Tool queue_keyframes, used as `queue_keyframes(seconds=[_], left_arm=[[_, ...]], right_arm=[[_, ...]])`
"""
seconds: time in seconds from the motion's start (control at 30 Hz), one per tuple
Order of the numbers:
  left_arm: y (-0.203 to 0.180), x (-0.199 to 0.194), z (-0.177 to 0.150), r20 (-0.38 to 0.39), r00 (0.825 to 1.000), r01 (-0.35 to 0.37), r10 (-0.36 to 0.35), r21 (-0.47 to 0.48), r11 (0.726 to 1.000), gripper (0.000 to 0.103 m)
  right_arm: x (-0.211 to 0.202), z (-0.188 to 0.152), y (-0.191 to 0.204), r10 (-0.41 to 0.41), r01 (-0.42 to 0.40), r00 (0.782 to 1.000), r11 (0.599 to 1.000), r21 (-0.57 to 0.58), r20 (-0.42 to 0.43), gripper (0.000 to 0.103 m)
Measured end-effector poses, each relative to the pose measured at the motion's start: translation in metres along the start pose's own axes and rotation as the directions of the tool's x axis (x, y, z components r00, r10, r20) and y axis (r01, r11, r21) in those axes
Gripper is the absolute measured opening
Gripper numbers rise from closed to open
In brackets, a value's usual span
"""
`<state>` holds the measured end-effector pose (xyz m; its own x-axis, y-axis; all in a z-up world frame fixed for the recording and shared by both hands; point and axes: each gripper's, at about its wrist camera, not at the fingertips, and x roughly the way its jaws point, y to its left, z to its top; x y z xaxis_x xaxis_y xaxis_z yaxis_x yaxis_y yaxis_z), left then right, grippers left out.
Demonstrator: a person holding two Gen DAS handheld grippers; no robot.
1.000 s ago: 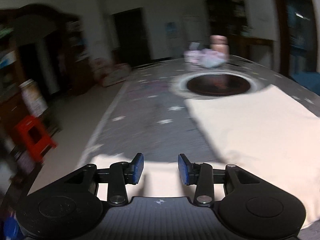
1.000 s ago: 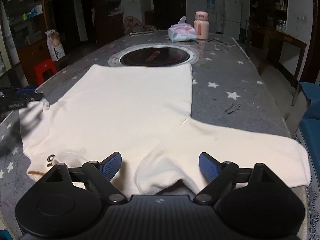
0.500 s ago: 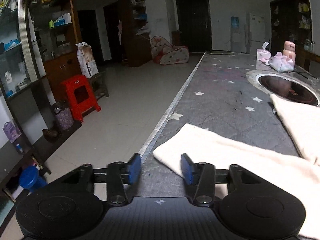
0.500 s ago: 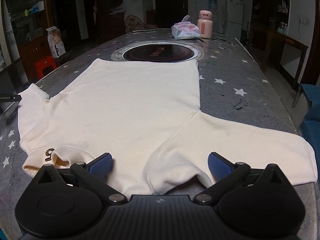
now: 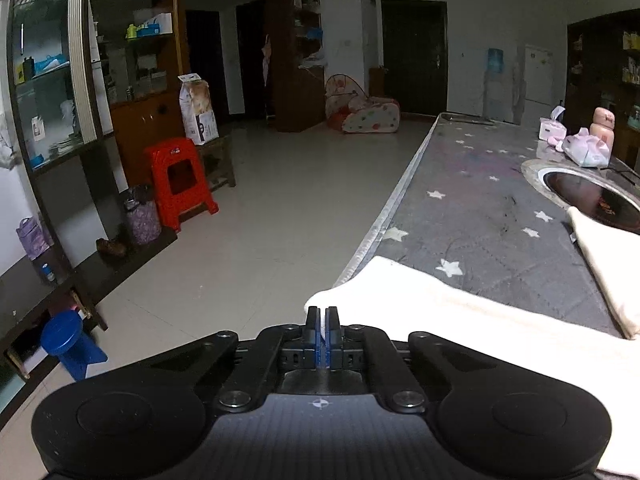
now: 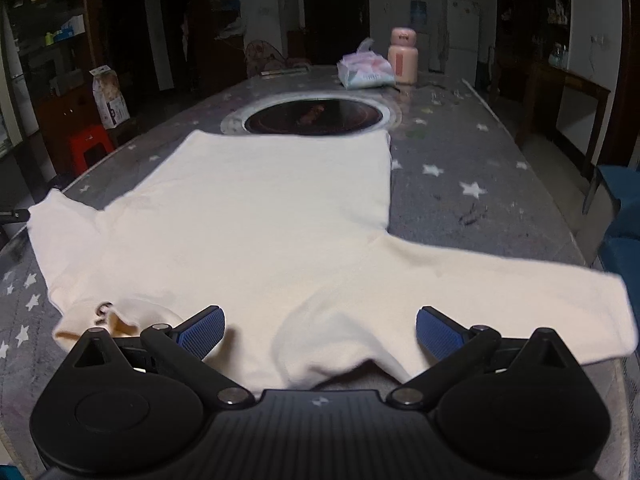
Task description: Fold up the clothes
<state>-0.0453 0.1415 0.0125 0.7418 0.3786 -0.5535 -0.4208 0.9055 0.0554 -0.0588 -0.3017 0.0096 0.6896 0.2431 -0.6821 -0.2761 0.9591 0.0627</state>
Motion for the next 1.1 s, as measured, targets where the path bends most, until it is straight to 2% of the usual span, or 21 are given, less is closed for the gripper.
queue_keyframes(seconds=[0.13, 0.23, 0.33, 0.47, 0.53, 0.6, 0.7, 0.87, 0.93, 0.97, 1.0, 1.03, 1.07, 1.1], left_arm=[[-0.005, -0.002, 0.003, 0.012, 1.0, 0.022, -0.022, 0.009, 1.0, 0.002], [-0.008, -0.011, 0.01, 0.043, 0.996, 0.083, -0.082, -0.013, 0.996, 0.002], [-0.016, -0.025, 0.016, 0.079, 0.988, 0.133, -0.133, 0.006, 0.991, 0.002], [-0.022, -0.034, 0.016, 0.064, 0.989, 0.132, -0.135, 0.046, 0.99, 0.006], [-0.02, -0.031, 0.01, 0.044, 0.993, 0.106, -0.108, 0.041, 0.993, 0.016], [-0.017, -0.025, 0.005, 0.033, 0.998, 0.059, -0.06, 0.029, 0.998, 0.046], [-0.013, -0.015, 0.0, 0.007, 0.999, 0.032, -0.032, 0.013, 0.999, 0.048], [-0.014, 0.001, -0.003, -0.021, 1.0, 0.009, -0.009, 0.011, 1.0, 0.048], [-0.011, 0.007, -0.002, -0.034, 0.999, 0.013, -0.014, -0.017, 1.0, 0.047], [-0.009, 0.008, -0.001, -0.035, 0.999, 0.024, -0.025, -0.036, 0.999, 0.042], [-0.008, 0.009, 0.0, -0.034, 0.999, 0.035, -0.036, -0.045, 0.998, 0.031], [-0.008, 0.009, 0.0, -0.032, 0.999, 0.042, -0.044, -0.045, 0.998, 0.026], [-0.009, 0.008, 0.0, -0.027, 0.999, 0.045, -0.046, -0.043, 0.998, 0.016], [-0.009, 0.008, 0.0, -0.022, 0.999, 0.048, -0.049, -0.042, 0.998, 0.01]], right_arm=[[-0.003, 0.001, 0.0, 0.001, -0.001, 1.0, 1.0, 0.004, 0.011, 0.103], [-0.002, 0.002, -0.001, -0.007, 0.007, 1.0, 1.0, 0.005, 0.009, 0.103], [-0.002, 0.001, -0.002, -0.009, 0.008, 1.0, 1.0, 0.015, 0.008, 0.103], [-0.007, 0.001, -0.001, -0.002, 0.002, 1.0, 1.0, 0.012, 0.02, 0.103], [-0.009, 0.001, -0.001, 0.004, -0.004, 1.0, 1.0, 0.012, 0.027, 0.103], [-0.009, 0.002, -0.002, 0.005, -0.005, 1.0, 1.0, 0.014, 0.027, 0.103], [-0.007, 0.002, -0.002, 0.008, -0.009, 1.0, 1.0, 0.013, 0.02, 0.103], [-0.008, 0.001, 0.0, 0.012, -0.012, 1.0, 1.0, 0.012, 0.02, 0.103], [-0.008, 0.001, -0.001, 0.01, -0.01, 1.0, 1.0, 0.015, 0.017, 0.103], [-0.008, 0.0, 0.0, 0.01, -0.01, 1.0, 1.0, 0.016, 0.016, 0.103], [-0.008, 0.0, 0.0, 0.01, -0.01, 1.0, 1.0, 0.016, 0.016, 0.103], [-0.008, 0.0, 0.0, 0.009, -0.01, 1.0, 1.0, 0.016, 0.016, 0.103], [-0.009, 0.0, -0.001, 0.01, -0.01, 1.0, 1.0, 0.017, 0.015, 0.103], [-0.009, 0.0, -0.001, 0.009, -0.009, 1.0, 1.0, 0.017, 0.015, 0.103]])
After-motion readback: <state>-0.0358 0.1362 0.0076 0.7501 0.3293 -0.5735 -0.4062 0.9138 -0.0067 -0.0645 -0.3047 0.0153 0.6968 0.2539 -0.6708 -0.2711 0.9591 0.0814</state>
